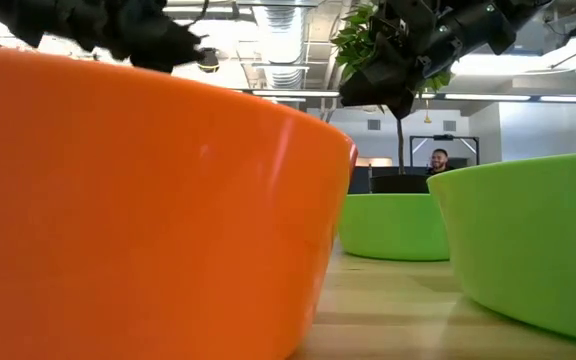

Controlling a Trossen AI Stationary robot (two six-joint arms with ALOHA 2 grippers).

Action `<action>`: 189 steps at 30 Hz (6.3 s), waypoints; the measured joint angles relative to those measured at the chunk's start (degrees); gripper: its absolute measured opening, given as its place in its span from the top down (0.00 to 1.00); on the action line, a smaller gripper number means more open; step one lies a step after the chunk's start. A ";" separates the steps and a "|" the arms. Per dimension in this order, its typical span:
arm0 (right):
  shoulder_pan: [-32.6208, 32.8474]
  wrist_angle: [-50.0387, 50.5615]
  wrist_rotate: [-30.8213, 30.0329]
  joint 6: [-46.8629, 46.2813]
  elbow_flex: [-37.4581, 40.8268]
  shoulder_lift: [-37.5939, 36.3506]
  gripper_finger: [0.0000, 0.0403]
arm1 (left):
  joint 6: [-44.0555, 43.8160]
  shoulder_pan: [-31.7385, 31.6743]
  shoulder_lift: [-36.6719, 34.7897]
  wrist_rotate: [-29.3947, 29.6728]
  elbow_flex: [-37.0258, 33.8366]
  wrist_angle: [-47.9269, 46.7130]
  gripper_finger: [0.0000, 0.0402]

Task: Pick & Place Mini bowls
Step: Put the yellow bowl on the shelf

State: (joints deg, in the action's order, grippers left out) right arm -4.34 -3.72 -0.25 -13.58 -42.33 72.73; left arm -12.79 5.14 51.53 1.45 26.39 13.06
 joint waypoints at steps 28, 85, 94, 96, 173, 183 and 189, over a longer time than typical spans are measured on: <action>1.42 -0.16 0.18 0.00 0.00 0.00 0.75 | -4.06 4.57 1.95 -0.29 -2.57 -3.01 0.74; 1.71 -2.35 0.20 0.52 0.01 0.02 0.75 | -25.23 10.26 32.97 7.96 8.49 -12.77 0.76; 1.71 -2.61 0.20 0.48 0.02 0.02 0.75 | -26.82 10.75 33.33 4.52 12.95 -10.48 0.76; 1.71 -2.59 0.18 0.48 0.02 0.02 0.75 | -26.07 11.28 34.64 4.48 14.83 -12.78 0.76; 1.68 -2.74 0.20 0.55 0.04 0.02 0.75 | -11.77 -47.95 8.10 8.22 28.86 -59.00 0.97; 1.68 -2.72 0.20 0.52 0.04 0.02 0.75 | -11.65 -51.07 11.13 7.72 28.86 -63.21 0.95; 1.68 -2.71 0.20 0.50 0.04 0.02 0.75 | -11.56 -51.05 11.11 7.87 28.86 -63.17 0.91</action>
State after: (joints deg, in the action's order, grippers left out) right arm -2.66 -6.43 -0.05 -13.08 -42.28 72.75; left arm -24.35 -45.91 62.63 9.32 55.24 -50.11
